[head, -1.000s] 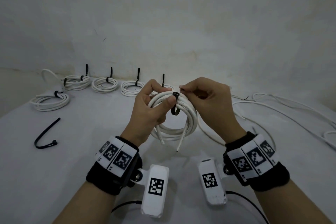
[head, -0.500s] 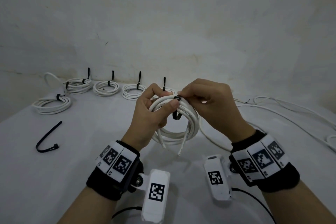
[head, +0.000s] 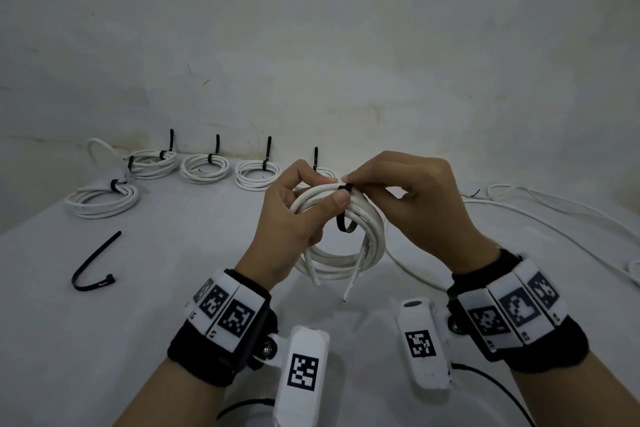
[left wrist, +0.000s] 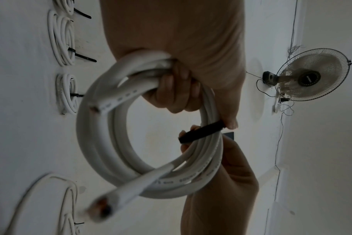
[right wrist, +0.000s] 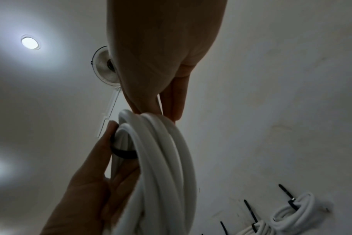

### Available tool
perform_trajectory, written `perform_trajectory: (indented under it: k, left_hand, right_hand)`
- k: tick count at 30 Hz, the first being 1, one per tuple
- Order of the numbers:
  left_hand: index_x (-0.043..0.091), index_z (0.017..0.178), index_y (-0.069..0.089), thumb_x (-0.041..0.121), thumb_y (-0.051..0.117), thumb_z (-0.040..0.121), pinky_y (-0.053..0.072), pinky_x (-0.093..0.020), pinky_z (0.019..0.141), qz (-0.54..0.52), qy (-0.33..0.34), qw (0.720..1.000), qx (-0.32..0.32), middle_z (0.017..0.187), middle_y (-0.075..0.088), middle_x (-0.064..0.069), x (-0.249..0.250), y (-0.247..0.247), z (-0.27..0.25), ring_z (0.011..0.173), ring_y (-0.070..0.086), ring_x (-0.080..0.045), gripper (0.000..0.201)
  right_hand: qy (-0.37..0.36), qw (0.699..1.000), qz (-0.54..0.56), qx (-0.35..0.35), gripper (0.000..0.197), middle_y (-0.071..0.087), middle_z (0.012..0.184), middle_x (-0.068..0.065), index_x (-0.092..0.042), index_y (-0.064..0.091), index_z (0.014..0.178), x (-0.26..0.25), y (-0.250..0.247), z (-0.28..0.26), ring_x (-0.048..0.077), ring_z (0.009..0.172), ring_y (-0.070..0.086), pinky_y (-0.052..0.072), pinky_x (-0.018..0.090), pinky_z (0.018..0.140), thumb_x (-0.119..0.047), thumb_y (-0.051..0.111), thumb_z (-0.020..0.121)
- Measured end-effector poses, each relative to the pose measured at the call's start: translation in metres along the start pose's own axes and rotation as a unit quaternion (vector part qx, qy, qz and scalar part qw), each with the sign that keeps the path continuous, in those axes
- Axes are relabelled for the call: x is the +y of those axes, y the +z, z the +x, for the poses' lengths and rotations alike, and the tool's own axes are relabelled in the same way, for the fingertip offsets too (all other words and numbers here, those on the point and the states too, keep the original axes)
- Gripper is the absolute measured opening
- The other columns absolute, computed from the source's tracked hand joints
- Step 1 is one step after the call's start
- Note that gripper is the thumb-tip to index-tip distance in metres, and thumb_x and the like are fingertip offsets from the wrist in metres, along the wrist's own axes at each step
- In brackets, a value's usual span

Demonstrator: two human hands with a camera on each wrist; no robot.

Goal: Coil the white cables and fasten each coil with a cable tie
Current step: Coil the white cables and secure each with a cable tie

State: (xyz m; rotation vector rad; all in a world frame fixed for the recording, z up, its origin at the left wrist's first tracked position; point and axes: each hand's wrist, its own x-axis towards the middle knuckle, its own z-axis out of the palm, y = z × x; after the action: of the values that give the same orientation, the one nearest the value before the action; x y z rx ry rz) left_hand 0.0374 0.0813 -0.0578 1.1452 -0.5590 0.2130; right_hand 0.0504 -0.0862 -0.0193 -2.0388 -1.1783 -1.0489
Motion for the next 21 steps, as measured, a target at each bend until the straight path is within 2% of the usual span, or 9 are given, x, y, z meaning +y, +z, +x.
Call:
perform_trajectory:
  k: [3, 7, 9, 13, 16, 19, 21]
  left_hand:
    - [0.014, 0.074, 0.05, 0.027, 0.07, 0.065, 0.023, -0.013, 0.037, 0.022, 0.007, 1.0, 0.003, 0.045, 0.05, 0.009, -0.0006, 0.0009, -0.0013, 0.035, 0.03, -0.002, 0.026]
    - [0.03, 0.063, 0.057, 0.028, 0.072, 0.064, 0.024, -0.013, 0.037, 0.017, 0.005, 1.0, 0.019, 0.045, 0.047, 0.01, 0.0002, 0.0005, -0.0001, 0.035, 0.029, -0.003, 0.015]
    - [0.031, 0.06, 0.057, 0.028, 0.072, 0.063, 0.023, -0.012, 0.037, 0.008, 0.001, 1.0, 0.024, 0.045, 0.045, 0.011, 0.0006, -0.0005, 0.0004, 0.034, 0.027, -0.003, 0.016]
    - [0.018, 0.068, 0.052, 0.02, 0.074, 0.066, 0.022, -0.012, 0.037, 0.011, -0.005, 1.0, 0.022, 0.045, 0.045, 0.01, 0.0002, -0.002, 0.0007, 0.034, 0.027, -0.003, 0.022]
    - [0.019, 0.067, 0.052, 0.024, 0.073, 0.065, 0.022, -0.012, 0.037, 0.008, 0.0, 1.0, 0.019, 0.045, 0.047, 0.009, 0.0007, -0.0017, 0.0006, 0.035, 0.028, -0.003, 0.022]
    - [0.018, 0.068, 0.051, 0.015, 0.073, 0.071, 0.023, -0.013, 0.037, 0.035, 0.002, 0.999, 0.03, 0.045, 0.049, 0.008, 0.0006, -0.0016, 0.0007, 0.035, 0.03, -0.004, 0.023]
    - [0.017, 0.07, 0.05, 0.015, 0.072, 0.072, 0.024, -0.014, 0.037, 0.055, 0.001, 0.998, 0.032, 0.046, 0.05, 0.008, -0.0003, -0.0024, 0.0001, 0.036, 0.031, -0.003, 0.022]
  right_hand:
    - [-0.015, 0.999, -0.028, -0.024, 0.014, 0.072, 0.081, 0.003, -0.005, 0.074, 0.088, -0.0007, -0.0036, 0.0015, 0.014, 0.073, 0.066, 0.05, 0.02, 0.067, 0.003, 0.064, 0.081]
    - [-0.034, 0.998, -0.05, -0.027, 0.017, 0.07, 0.081, 0.005, -0.004, 0.074, 0.089, -0.0043, -0.0073, 0.0023, 0.018, 0.07, 0.066, 0.052, 0.031, 0.061, -0.009, 0.058, 0.086]
    - [-0.047, 0.996, -0.074, -0.032, 0.021, 0.07, 0.08, 0.006, -0.003, 0.073, 0.089, -0.0061, -0.0066, 0.0027, 0.021, 0.067, 0.066, 0.053, 0.035, 0.056, -0.015, 0.056, 0.088]
    - [-0.062, 0.993, -0.09, -0.049, 0.022, 0.069, 0.079, 0.007, -0.003, 0.073, 0.089, -0.0084, -0.0064, 0.0032, 0.021, 0.065, 0.065, 0.053, 0.036, 0.054, -0.019, 0.058, 0.088]
    - [-0.037, 0.998, -0.037, -0.048, 0.015, 0.07, 0.079, 0.004, -0.005, 0.074, 0.09, -0.0082, -0.0084, 0.0047, 0.016, 0.069, 0.065, 0.052, 0.029, 0.06, -0.013, 0.062, 0.086]
    - [0.003, 0.999, -0.004, -0.04, 0.01, 0.071, 0.077, 0.0, -0.007, 0.075, 0.088, -0.0061, -0.0067, 0.0054, 0.009, 0.068, 0.063, 0.05, 0.02, 0.064, -0.007, 0.068, 0.081]
    - [0.039, 0.999, 0.022, -0.027, 0.009, 0.071, 0.076, -0.002, -0.007, 0.074, 0.086, -0.0048, -0.003, 0.0042, 0.008, 0.069, 0.064, 0.051, 0.016, 0.066, -0.006, 0.069, 0.078]
